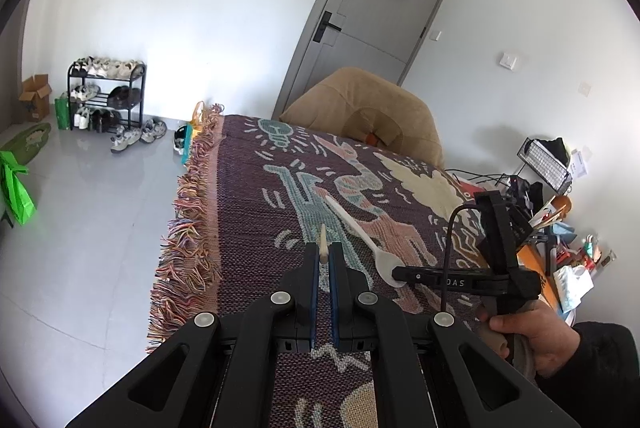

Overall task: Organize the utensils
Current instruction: 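Carry the white spoon over the black holder and open the right gripper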

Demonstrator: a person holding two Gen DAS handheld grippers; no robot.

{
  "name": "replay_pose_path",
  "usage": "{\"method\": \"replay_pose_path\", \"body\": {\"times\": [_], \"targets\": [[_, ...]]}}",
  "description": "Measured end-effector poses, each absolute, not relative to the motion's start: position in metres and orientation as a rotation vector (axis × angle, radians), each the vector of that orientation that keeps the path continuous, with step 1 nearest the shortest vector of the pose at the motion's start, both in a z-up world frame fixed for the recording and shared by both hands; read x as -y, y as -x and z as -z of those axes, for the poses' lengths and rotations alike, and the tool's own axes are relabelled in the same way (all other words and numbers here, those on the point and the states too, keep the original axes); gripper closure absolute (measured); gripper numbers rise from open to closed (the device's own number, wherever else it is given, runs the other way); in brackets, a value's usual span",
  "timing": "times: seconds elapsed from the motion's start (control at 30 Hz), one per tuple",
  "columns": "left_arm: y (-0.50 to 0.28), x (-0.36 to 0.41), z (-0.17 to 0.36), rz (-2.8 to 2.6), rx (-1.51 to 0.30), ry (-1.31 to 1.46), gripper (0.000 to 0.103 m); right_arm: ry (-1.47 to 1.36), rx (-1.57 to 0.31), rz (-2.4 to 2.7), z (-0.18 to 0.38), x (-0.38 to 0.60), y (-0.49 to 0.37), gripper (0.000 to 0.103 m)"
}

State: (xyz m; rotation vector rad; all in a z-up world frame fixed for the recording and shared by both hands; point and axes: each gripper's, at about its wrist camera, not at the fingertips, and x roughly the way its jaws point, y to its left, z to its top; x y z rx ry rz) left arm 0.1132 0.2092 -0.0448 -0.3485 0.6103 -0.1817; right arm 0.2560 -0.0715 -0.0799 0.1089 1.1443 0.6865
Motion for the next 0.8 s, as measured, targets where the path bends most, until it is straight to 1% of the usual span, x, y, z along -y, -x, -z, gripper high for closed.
{"method": "replay_pose_path", "body": {"times": [0.07, 0.43, 0.67, 0.8], "targets": [[-0.113, -0.206, 0.043, 0.188, -0.612, 0.337, 0.099, -0.131, -1.142, -0.702, 0.077, 0.079, -0.255, 0.099], [-0.114, -0.180, 0.027, 0.222, -0.581, 0.306, 0.099, -0.052, -1.030, -0.658, 0.027, 0.135, -0.242, 0.099], [-0.116, -0.154, 0.014, 0.270, -0.563, 0.276, 0.099, 0.131, -0.932, -0.602, -0.022, 0.180, -0.219, 0.099], [-0.120, -0.132, 0.003, 0.311, -0.545, 0.259, 0.099, 0.282, -0.869, -0.537, -0.069, 0.209, -0.212, 0.099]]}}
